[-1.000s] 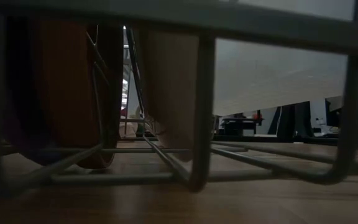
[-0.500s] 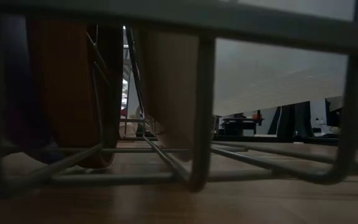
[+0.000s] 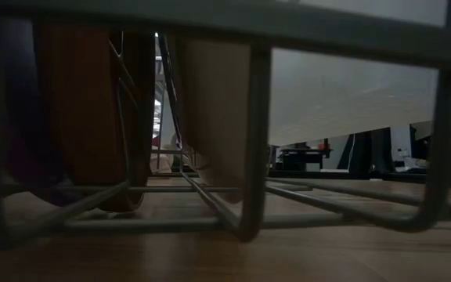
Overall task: Sort dishes
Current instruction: Return to Home Position
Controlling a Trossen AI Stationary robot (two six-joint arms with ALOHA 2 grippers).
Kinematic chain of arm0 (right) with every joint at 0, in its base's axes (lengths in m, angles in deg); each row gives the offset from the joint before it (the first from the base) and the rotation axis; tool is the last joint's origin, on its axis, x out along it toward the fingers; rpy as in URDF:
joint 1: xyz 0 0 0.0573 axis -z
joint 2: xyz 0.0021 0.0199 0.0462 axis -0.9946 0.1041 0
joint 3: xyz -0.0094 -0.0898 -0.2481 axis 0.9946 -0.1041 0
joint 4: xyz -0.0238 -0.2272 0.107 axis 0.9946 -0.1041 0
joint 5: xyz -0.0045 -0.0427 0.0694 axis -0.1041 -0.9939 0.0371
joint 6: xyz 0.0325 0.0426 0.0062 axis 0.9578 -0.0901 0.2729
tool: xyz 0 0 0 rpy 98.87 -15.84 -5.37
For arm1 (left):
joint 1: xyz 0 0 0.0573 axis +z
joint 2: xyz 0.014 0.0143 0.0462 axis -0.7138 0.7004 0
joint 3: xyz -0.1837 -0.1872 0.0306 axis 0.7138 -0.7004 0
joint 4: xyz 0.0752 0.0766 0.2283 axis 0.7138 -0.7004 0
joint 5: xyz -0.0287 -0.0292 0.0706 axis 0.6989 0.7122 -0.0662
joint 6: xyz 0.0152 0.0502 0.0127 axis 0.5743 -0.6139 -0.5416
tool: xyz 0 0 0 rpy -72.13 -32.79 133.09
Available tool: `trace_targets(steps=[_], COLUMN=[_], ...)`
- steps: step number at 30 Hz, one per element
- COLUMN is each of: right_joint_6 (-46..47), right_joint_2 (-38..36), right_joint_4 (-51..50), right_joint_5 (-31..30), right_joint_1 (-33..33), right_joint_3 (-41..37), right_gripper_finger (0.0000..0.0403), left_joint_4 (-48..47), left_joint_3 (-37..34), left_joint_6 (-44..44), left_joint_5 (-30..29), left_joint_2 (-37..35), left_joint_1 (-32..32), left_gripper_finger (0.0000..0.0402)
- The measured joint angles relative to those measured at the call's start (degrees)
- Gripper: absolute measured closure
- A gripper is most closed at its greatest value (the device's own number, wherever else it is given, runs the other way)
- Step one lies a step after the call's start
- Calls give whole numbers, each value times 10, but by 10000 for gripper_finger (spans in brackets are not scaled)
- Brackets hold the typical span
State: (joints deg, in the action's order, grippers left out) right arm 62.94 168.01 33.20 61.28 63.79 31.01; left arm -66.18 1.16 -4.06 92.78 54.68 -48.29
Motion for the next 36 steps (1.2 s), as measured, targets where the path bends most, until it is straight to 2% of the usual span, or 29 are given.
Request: trace_targets(steps=[7, 14, 20, 25, 30, 33, 36], right_joint_6=[-149, -267, -318, -357, -366, -372, -366], right_joint_2=[-66, -153, -203, -234, -252, -270, -290], right_joint_4=[-36, -202, -344, -461, -539, -533, -524], right_joint_5=[-7, -15, -123, -208, -267, -271, -267], right_joint_1=[0, 0, 0, 0, 0, -1, -1], right_joint_3=[0, 0, 0, 0, -6, -40, -90], right_gripper_finger=[324, 324, 324, 324, 324, 324, 324], left_joint_4=[-1, -1, -13, -69, 26, 91, 139], left_joint_3=[0, 0, 0, -9, -101, -178, -261], left_joint_6=[58, 9, -22, 103, 143, 196, 265], left_joint_5=[-5, -5, -6, -17, -52, -73, -124], left_joint_2=[-158, -283, -358, -420, -486, -529, -572], left_joint_1=[33, 44, 44, 43, 44, 44, 44], left_gripper_finger=[270, 270, 270, 270, 270, 270, 270])
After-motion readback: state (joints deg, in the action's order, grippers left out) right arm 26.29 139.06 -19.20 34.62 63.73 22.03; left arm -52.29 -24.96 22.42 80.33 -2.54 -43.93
